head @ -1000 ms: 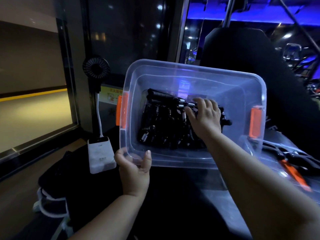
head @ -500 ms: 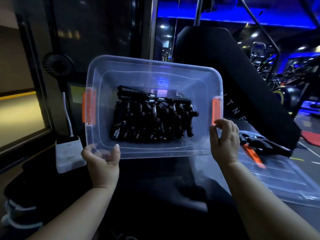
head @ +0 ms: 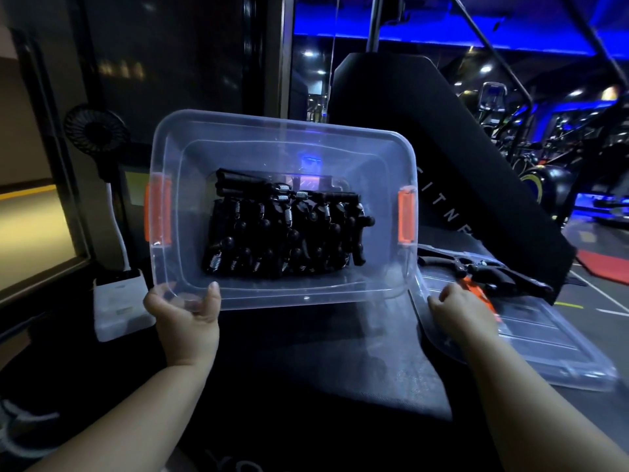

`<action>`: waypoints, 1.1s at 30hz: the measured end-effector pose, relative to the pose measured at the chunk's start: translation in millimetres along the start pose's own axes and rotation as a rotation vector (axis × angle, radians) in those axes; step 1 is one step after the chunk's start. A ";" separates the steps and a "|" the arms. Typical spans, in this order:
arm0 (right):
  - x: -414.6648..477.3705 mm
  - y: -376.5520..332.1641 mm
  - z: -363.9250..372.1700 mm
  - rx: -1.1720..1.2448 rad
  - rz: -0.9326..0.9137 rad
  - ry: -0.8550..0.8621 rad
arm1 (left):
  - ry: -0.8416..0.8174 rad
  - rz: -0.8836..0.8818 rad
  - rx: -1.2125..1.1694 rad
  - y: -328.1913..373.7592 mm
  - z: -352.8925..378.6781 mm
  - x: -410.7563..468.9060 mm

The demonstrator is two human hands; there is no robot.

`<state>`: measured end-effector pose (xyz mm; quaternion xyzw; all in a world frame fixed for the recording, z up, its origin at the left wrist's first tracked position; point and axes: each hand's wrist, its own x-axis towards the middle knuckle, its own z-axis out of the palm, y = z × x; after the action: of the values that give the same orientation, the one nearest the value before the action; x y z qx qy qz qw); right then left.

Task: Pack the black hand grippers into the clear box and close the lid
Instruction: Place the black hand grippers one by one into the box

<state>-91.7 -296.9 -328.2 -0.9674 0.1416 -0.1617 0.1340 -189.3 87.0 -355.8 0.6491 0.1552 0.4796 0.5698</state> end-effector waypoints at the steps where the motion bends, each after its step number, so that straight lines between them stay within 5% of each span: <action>1: -1.3 -0.7 -1.1 -0.024 0.028 -0.020 | -0.003 -0.003 0.001 -0.1 -0.5 -0.1; 9: -30.3 -3.5 -4.2 -0.268 -0.015 -0.016 | -0.012 -0.008 -0.009 2.1 -1.0 -1.4; 27: -75.5 -9.2 -24.1 -0.101 -0.107 -0.178 | -0.019 -0.003 -0.034 0.5 -1.2 -0.8; 33: -65.0 -2.8 -33.3 -0.021 -0.108 -0.016 | -0.002 -0.023 -0.022 2.2 -1.4 -2.2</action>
<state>-161.7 -280.8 -314.8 -0.9762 0.0897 -0.1597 0.1162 -192.3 85.5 -355.0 0.6414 0.1566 0.4739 0.5827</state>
